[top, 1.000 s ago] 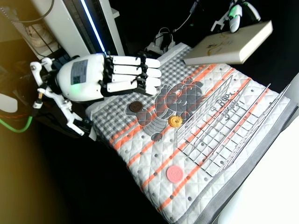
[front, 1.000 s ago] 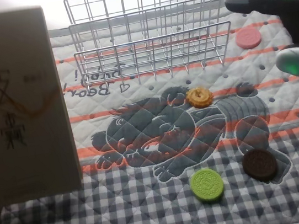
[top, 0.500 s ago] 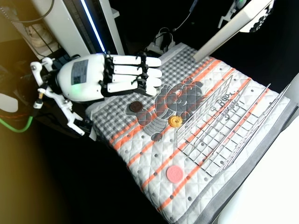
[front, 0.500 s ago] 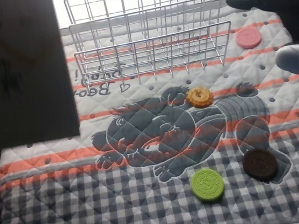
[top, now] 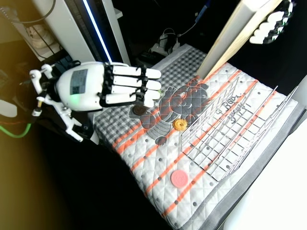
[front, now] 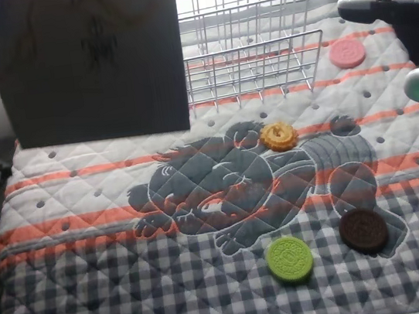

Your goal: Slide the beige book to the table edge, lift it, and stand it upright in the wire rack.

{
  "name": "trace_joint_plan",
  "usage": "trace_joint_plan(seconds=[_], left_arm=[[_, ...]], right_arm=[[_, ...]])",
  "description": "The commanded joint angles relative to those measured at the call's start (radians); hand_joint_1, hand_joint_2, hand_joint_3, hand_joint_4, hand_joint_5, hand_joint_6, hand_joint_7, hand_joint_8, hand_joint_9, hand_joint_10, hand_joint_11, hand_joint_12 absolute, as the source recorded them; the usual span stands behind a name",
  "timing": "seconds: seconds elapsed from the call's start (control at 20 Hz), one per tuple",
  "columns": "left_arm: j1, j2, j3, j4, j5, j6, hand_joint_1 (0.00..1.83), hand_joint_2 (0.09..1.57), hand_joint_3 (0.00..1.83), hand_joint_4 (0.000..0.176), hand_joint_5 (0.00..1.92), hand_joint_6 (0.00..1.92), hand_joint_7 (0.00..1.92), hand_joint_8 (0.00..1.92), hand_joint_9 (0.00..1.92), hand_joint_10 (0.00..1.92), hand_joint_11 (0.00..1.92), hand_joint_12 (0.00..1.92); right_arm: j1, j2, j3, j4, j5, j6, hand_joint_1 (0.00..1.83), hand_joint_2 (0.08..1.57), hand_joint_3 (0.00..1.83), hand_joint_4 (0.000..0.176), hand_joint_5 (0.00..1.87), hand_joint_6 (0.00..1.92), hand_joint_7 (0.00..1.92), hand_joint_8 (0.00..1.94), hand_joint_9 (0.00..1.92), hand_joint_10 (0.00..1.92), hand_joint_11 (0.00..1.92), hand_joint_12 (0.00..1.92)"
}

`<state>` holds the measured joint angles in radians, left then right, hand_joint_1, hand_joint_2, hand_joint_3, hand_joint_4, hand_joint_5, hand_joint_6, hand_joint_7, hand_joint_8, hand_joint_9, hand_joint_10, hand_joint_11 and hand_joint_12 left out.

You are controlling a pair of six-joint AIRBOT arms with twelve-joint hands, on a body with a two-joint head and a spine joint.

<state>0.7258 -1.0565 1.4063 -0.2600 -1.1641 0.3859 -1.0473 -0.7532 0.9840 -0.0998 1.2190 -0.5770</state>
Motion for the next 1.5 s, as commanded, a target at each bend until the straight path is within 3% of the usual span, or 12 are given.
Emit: trace_joint_plan(seconds=[0.0,0.15,0.25,0.5,0.6,0.65,0.75,1.0,1.2,1.45], left_arm=[[-0.022,-0.004,0.01,-0.015,-0.122,-0.022,1.4,1.06,0.0,0.0,1.04,0.71,1.05,0.86,1.08,1.07,1.12,1.05],[-0.081,-0.03,0.033,0.0,-0.125,-0.022,1.4,1.06,0.0,0.0,1.0,0.77,1.09,0.75,1.09,1.09,1.16,1.03],[-0.142,-0.044,0.046,0.022,-0.126,-0.022,1.4,1.07,0.0,0.0,1.0,0.79,1.08,0.78,1.05,1.12,1.11,1.09],[-0.278,-0.084,0.082,0.091,-0.073,0.005,1.39,1.08,0.0,0.0,0.97,0.79,1.03,0.9,1.06,1.13,1.12,1.16],[-0.311,-0.105,0.1,0.096,-0.044,0.028,1.41,1.03,0.0,0.0,1.11,0.53,1.13,0.76,1.16,1.02,1.14,1.12],[-0.326,-0.107,0.101,0.096,-0.025,0.062,1.31,1.05,0.01,0.0,1.09,0.64,1.14,0.87,1.21,0.86,1.14,1.12],[-0.357,-0.11,0.103,0.097,0.011,0.123,1.27,1.07,0.0,0.0,1.05,0.75,1.11,0.95,1.23,0.78,1.13,1.13],[-0.369,-0.115,0.106,0.09,-0.003,0.158,1.28,1.08,0.0,0.0,1.03,0.75,1.12,0.96,1.22,0.82,1.11,1.19],[-0.367,-0.124,0.108,0.07,-0.01,0.209,1.29,1.08,0.0,0.0,1.02,0.76,1.13,0.95,1.25,0.81,1.14,1.18],[-0.367,-0.132,0.108,0.036,-0.007,0.284,1.29,1.07,0.0,0.0,1.03,0.75,1.15,0.91,1.29,0.71,1.16,1.13]], right_arm=[[0.004,0.003,-0.003,0.029,0.127,0.004,0.22,1.42,0.0,0.0,0.34,0.01,0.39,0.0,0.36,0.01,0.0,0.93],[-0.001,-0.001,-0.003,0.031,0.129,0.004,0.15,1.4,0.0,0.0,0.36,0.0,0.37,0.0,0.36,0.0,0.0,0.97],[-0.004,-0.006,-0.003,0.034,0.129,0.004,0.16,1.42,0.0,0.0,0.35,0.0,0.33,0.0,0.32,0.0,0.0,0.9],[-0.009,-0.022,0.005,0.039,0.129,0.004,0.2,1.4,0.0,0.0,0.4,0.01,0.38,0.01,0.37,0.01,0.0,1.03],[-0.013,-0.026,0.008,0.042,0.131,0.004,0.24,1.39,0.0,0.0,0.41,0.0,0.39,0.01,0.38,0.01,0.0,1.1],[-0.013,-0.027,0.008,0.042,0.131,0.004,0.21,1.38,0.0,0.0,0.41,0.0,0.4,0.0,0.37,0.0,0.0,1.08],[-0.014,-0.027,0.009,0.043,0.131,0.004,0.22,1.39,0.0,0.0,0.42,0.0,0.41,0.01,0.38,0.01,0.0,1.12],[-0.014,-0.033,0.017,0.043,0.137,0.014,0.2,1.39,0.0,0.0,0.48,0.0,0.54,0.01,0.49,0.01,0.09,1.09],[-0.018,-0.037,0.023,0.043,0.138,0.022,0.17,1.39,0.0,0.0,0.46,0.0,0.52,0.0,0.49,0.0,0.15,0.95],[-0.022,-0.043,0.031,0.043,0.139,0.032,0.21,1.39,0.0,0.0,0.46,0.0,0.51,0.0,0.47,0.0,0.13,0.95]])
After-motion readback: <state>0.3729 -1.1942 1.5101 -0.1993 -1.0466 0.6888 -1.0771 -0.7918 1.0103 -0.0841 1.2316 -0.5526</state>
